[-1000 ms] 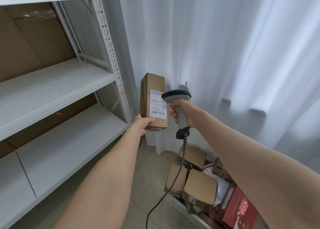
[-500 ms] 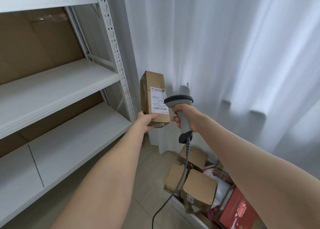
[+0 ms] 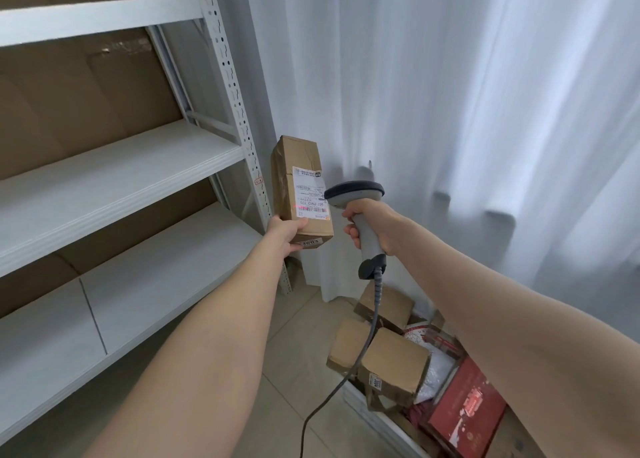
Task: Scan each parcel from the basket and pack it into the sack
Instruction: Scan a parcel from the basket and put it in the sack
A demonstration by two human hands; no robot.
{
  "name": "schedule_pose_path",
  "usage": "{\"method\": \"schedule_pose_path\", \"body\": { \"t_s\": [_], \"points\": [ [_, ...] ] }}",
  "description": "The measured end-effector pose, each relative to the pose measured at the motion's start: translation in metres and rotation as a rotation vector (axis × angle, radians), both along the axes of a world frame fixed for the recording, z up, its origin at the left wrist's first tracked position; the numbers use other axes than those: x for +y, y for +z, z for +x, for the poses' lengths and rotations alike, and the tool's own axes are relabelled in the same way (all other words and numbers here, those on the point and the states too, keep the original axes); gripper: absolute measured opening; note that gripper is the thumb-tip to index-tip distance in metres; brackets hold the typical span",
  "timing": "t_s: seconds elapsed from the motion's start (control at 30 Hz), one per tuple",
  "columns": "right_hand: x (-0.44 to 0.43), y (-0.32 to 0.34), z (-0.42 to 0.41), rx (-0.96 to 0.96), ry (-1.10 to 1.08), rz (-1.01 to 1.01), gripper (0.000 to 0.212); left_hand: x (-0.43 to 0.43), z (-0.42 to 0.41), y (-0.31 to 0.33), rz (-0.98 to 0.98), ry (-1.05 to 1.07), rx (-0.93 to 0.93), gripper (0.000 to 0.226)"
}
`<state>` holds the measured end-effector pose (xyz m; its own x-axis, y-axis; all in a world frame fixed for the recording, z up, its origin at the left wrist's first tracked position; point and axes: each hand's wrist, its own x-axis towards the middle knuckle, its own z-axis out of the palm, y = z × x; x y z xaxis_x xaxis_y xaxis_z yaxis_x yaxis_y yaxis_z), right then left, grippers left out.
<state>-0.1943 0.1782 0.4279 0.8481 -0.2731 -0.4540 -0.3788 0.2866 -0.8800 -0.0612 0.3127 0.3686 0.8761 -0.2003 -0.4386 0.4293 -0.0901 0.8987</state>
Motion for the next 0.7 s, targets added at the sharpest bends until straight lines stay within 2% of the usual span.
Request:
{"method": "schedule_pose_path", "body": {
  "t_s": [0.4, 0.7],
  "points": [
    [0.025, 0.009, -0.034, -0.009, 0.079, -0.040, 0.003, 0.037, -0.039, 0.007, -0.039, 0.071, -0.006, 0.053],
    [0.067, 0.002, -0.045, -0.005, 0.153, 0.012, 0.011, 0.086, -0.070, 0.007, -0.050, 0.145, 0.005, 0.054]
  ]
}}
